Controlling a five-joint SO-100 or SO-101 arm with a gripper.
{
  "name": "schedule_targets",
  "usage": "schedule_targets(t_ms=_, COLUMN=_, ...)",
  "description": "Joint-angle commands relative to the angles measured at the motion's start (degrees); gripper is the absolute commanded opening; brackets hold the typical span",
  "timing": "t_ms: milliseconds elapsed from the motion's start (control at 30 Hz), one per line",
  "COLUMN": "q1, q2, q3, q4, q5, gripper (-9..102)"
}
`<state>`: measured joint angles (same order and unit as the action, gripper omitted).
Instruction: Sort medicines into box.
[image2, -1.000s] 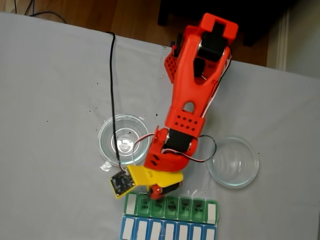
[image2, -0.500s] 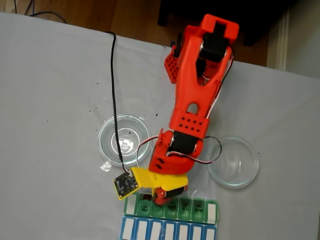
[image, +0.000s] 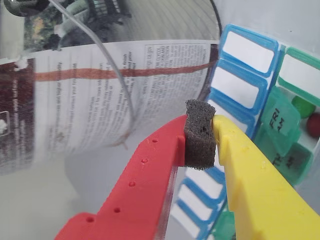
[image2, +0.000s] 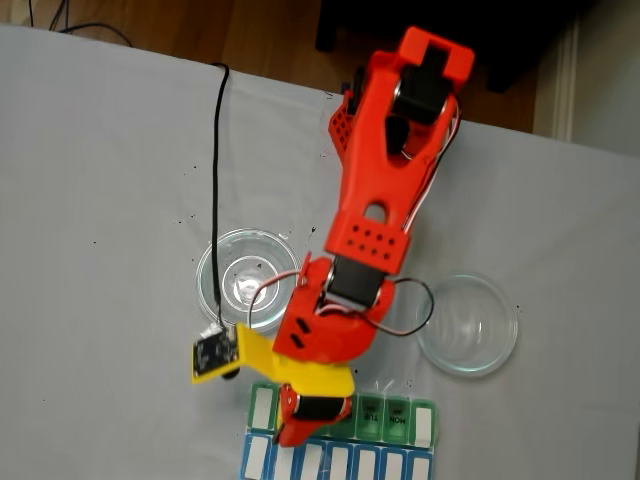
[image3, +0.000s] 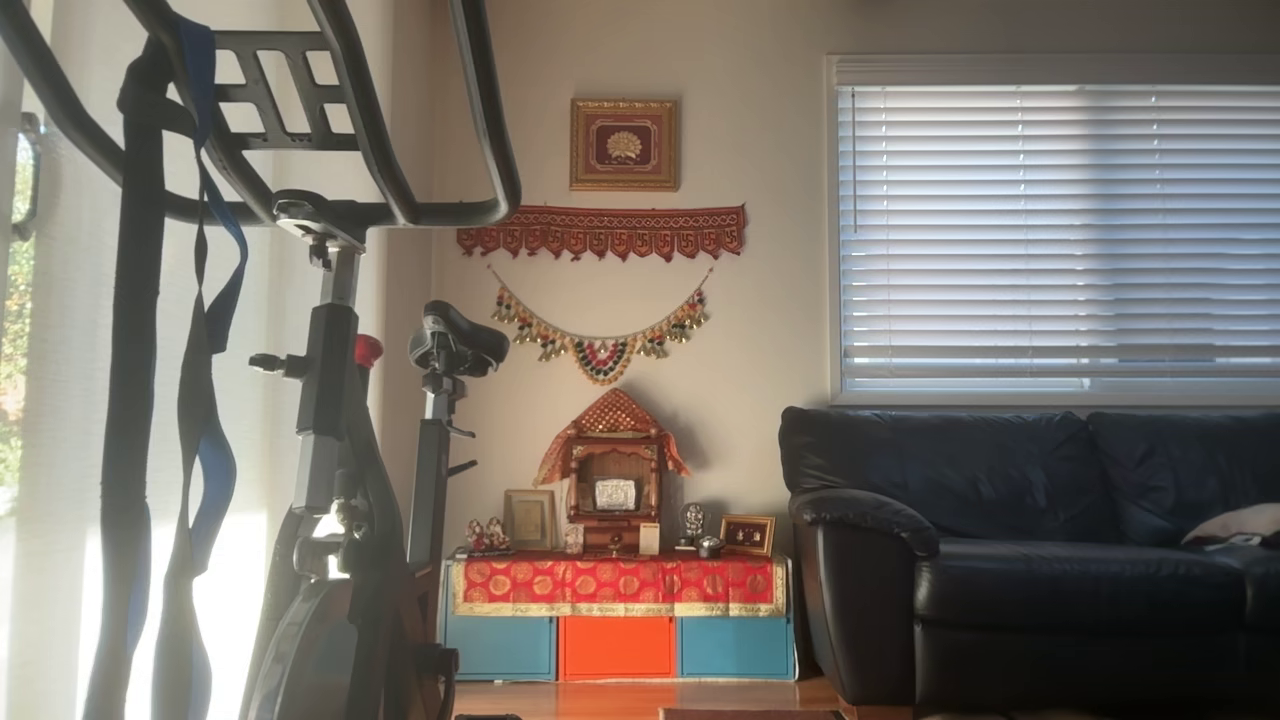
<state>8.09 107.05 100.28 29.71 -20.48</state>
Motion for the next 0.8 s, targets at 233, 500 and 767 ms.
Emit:
schedule_targets(t_ms=233, q1=-1.14, q2=-7.91, q3=-4.22, q4=0.88, q5=-6.86, gripper=1)
schedule_targets(t_ms=500, q1=-2.81, q2=-8.53, q3=-6.15, q4=6.59, q5=-7.29, gripper=1)
schedule_targets(t_ms=767, q1=-3.16, q2=-8.35, q3=-5.62, q4=7.47, q5=-7.47, gripper=1)
